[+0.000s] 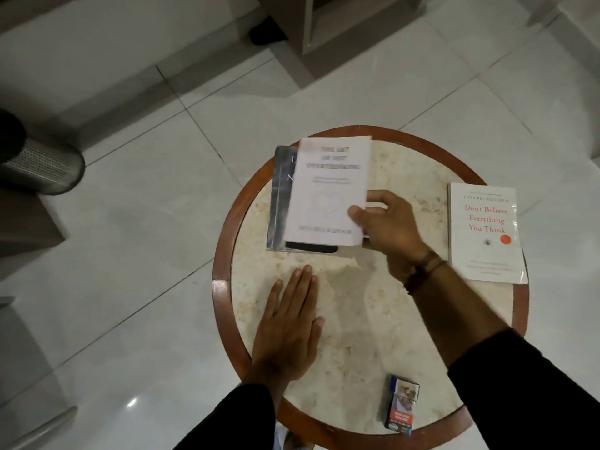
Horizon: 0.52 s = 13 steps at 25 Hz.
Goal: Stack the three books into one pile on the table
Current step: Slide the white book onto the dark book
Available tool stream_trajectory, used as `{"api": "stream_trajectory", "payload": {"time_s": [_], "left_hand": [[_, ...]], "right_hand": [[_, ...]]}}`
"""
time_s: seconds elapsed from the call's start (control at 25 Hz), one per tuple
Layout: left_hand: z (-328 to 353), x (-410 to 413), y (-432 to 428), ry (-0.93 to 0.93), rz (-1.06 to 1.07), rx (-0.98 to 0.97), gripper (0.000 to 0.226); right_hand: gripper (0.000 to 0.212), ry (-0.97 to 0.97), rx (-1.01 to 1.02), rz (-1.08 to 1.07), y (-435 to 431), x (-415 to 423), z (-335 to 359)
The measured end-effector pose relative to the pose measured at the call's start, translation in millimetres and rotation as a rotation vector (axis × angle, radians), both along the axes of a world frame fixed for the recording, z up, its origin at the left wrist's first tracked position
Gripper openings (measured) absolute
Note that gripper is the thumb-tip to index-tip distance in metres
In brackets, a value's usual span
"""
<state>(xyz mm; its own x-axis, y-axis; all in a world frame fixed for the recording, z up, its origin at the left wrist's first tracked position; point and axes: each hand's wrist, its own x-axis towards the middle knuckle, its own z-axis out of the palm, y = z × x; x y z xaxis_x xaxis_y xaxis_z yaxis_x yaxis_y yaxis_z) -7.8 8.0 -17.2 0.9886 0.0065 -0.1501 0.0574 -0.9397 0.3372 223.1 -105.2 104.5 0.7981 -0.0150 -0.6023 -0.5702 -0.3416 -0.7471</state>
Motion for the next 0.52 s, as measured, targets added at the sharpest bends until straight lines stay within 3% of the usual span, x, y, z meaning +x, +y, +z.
{"api": "stream_trajectory", "payload": {"time_s": [0.12,0.32,0.44,0.52], "left_hand": [[2,1,-1,-0.014,-0.003,-0.012,0.068],[2,1,0,-0.011,0.007,-0.019,0.067],[-2,-1,0,-0.008,0.000,-0.017,0.069],[-4,-2,1,-0.004,-0.008,-0.019,0.070]], "right_hand": [[0.018,0.041,-0.037,0.007,33,-3,-23],[0.031,-0.086,-0.376,0.082,35,-13,-41],[0.041,-0.196,-0.475,0.040,13,-13,-35],[0.047,-0.271,-0.657,-0.008,-29,-8,-34]]}}
